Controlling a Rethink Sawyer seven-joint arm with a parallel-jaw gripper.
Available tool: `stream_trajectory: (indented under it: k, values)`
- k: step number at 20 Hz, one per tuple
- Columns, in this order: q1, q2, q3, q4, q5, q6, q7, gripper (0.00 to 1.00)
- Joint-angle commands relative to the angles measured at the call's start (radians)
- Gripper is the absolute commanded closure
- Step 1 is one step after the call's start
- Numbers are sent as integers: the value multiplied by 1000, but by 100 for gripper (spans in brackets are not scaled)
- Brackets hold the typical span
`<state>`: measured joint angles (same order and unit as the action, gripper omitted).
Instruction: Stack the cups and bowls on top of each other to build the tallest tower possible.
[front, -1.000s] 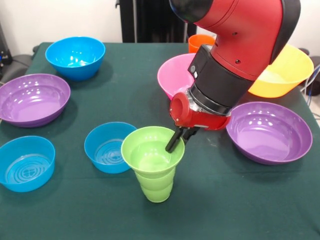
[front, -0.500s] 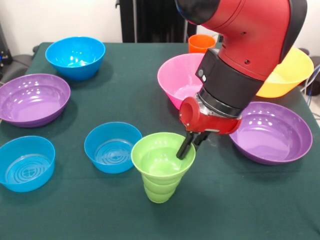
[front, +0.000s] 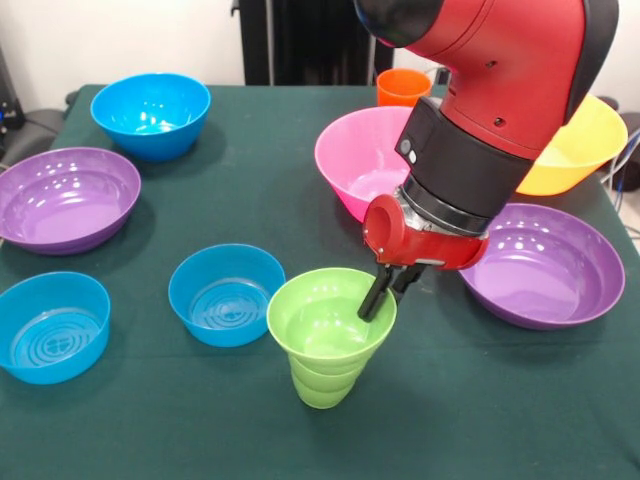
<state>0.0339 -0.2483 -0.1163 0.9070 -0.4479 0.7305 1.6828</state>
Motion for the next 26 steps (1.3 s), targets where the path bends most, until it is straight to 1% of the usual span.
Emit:
stream_trajectory:
  k: [1, 9, 19, 26]
  values:
    - [10, 25, 92, 62, -13, -10, -38, 100]
    - [18, 27, 57, 65, -33, 2, -25, 100]
    - [22, 42, 30, 54, -53, -12, -23, 100]
    - [17, 45, 21, 70, -57, -44, -15, 100]
